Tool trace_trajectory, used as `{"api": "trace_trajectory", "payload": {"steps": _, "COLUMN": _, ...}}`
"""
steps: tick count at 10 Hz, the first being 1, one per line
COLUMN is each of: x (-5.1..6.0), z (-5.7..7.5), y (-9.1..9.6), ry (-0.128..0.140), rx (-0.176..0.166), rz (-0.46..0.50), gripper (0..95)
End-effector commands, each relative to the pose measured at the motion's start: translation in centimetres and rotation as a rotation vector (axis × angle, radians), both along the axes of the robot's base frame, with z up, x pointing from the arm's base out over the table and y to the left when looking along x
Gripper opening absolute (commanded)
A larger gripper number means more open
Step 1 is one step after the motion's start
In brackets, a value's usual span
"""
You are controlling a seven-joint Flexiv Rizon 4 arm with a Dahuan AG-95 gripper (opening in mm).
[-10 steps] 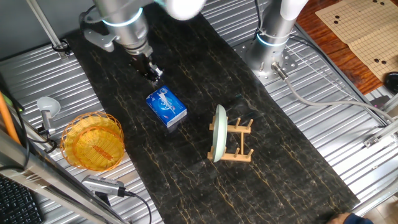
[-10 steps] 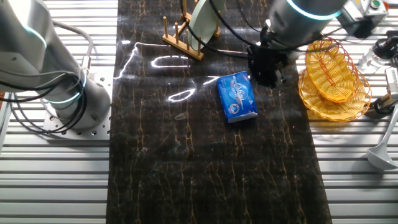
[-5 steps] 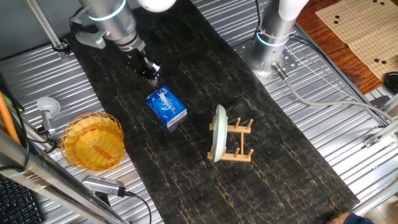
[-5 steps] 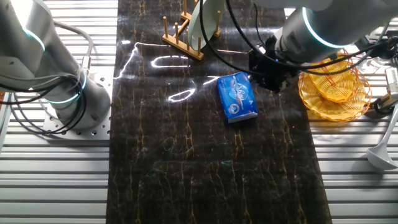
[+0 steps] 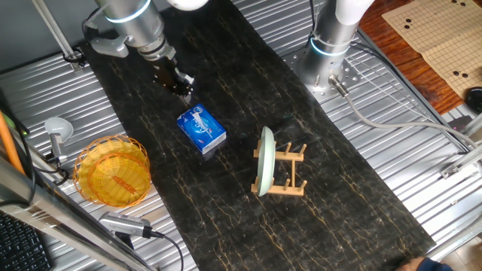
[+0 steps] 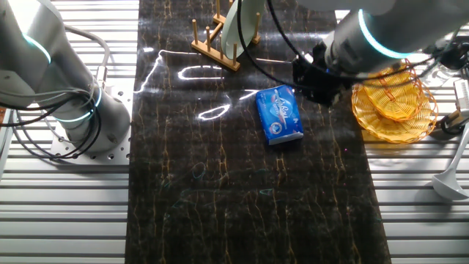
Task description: Take the dish off the dish rack
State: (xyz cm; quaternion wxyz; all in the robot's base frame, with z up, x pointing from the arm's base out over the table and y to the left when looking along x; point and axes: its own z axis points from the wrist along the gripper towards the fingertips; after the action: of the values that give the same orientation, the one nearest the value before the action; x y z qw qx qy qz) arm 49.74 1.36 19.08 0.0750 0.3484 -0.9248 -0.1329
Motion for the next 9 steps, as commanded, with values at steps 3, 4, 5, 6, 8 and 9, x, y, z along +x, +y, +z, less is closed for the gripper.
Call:
{"api": "trace_trajectory", "payload": {"steps": 3, "x": -3.5, "z": 2.3, "y": 7.6, "ry": 0.051, "rx": -0.016, "rz": -0.013, "gripper": 38.0}}
{"api": "trace_trajectory", "payload": {"steps": 4, "x": -4.6, "z": 2.4, "y": 10.0, "ry": 0.054, "rx": -0.028, "rz": -0.029, "gripper": 38.0}}
{"api": "trace_trajectory", "payload": {"steps": 5, "x": -5.1, "z": 2.2, "y": 11.9, "ry": 0.057, "rx": -0.040, "rz": -0.052, "gripper": 38.0}}
{"api": "trace_trajectory", "payload": {"steps": 6, "x": -5.6, "z": 2.0, "y": 13.7, "ry": 0.060, "rx": -0.056, "rz": -0.068, "gripper": 38.0}}
{"api": "trace_trajectory", "payload": {"steps": 8, "x": -6.8, "z": 1.7, "y": 16.8, "ry": 0.064, "rx": -0.071, "rz": -0.090, "gripper": 38.0}}
{"api": "trace_trajectory", "payload": {"steps": 9, "x": -7.2, "z": 1.5, "y": 18.1, "ry": 0.063, "rx": -0.076, "rz": -0.097, "gripper": 38.0}}
